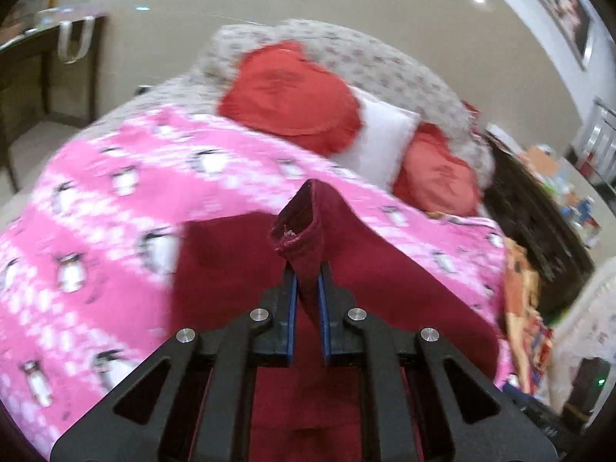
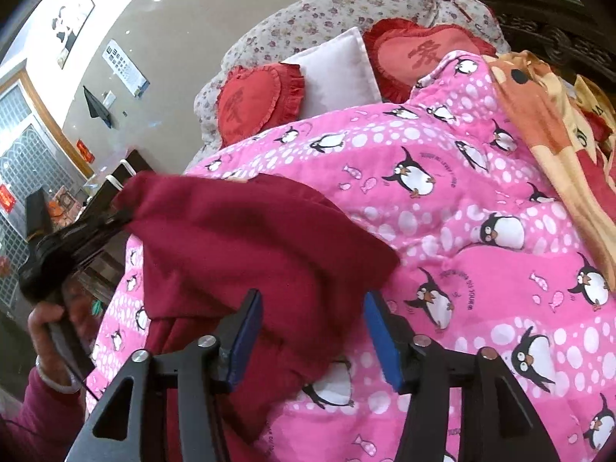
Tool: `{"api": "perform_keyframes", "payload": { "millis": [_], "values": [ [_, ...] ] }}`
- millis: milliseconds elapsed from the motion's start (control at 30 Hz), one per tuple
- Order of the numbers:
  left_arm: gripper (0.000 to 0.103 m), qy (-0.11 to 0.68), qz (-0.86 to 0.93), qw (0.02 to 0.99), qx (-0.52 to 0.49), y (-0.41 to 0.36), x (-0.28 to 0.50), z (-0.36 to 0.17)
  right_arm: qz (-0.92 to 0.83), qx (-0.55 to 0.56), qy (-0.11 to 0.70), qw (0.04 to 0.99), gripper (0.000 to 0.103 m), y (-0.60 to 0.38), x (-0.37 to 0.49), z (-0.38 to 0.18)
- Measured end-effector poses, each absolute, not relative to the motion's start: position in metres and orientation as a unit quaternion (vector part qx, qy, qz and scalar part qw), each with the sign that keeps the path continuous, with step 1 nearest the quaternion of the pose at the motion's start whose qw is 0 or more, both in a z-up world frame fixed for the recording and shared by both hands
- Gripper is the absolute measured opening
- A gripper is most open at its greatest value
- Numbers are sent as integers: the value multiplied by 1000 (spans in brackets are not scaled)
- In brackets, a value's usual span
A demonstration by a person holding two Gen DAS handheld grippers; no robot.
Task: Fold small clothes
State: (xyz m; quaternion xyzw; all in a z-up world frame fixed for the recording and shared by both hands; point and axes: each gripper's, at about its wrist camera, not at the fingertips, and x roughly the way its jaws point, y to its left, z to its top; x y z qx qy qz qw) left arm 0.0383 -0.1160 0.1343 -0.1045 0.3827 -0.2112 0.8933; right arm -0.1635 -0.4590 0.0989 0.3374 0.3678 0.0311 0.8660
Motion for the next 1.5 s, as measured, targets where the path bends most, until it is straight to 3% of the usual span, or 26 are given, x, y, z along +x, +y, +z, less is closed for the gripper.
{"api": "perform_keyframes", "payload": {
  "millis": [200,467,500,533,600,733,867,967,1033,1067,1100,1133,1333,1367,1433,1500],
  "values": [
    [9,433,-171,876,-127,-76,43,90,32,353,386,852,54,-454,-148,85],
    [9,418,-180,884,-108,-81,27,95,50,392,389,832,54,-457,-104,65],
    [9,417,-182,884,-106,-81,25,95,52,394,395,828,42,-457,-98,62],
    [9,417,-184,884,-107,-81,25,97,46,378,399,834,23,-457,-94,63],
    [9,417,-190,882,-108,-81,25,99,37,338,386,857,13,-459,-91,77],
    [9,421,-194,879,-108,-84,26,94,11,273,368,889,9,-464,-88,105],
    [9,457,-174,867,-98,-90,34,67,-94,169,393,899,0,-469,-77,93],
    [9,475,-175,855,-114,-85,35,56,-33,295,394,870,0,-493,-95,81],
    [9,468,-178,859,-108,-85,32,57,-8,320,373,871,6,-490,-112,90],
    [9,468,-177,859,-107,-84,31,57,7,314,372,874,20,-482,-120,95],
    [9,468,-177,859,-107,-85,30,57,24,308,374,874,45,-471,-126,97],
    [9,469,-176,859,-108,-85,30,58,43,307,374,874,60,-460,-132,99],
    [9,469,-176,859,-102,-86,26,58,119,296,389,864,61,-409,-150,89],
    [9,471,-175,859,-101,-86,26,58,113,288,395,865,59,-405,-146,84],
    [9,472,-173,859,-100,-87,24,57,79,256,422,866,10,-397,-134,72],
    [9,473,-175,857,-102,-85,22,59,71,261,427,863,10,-404,-141,72]
  ]
}}
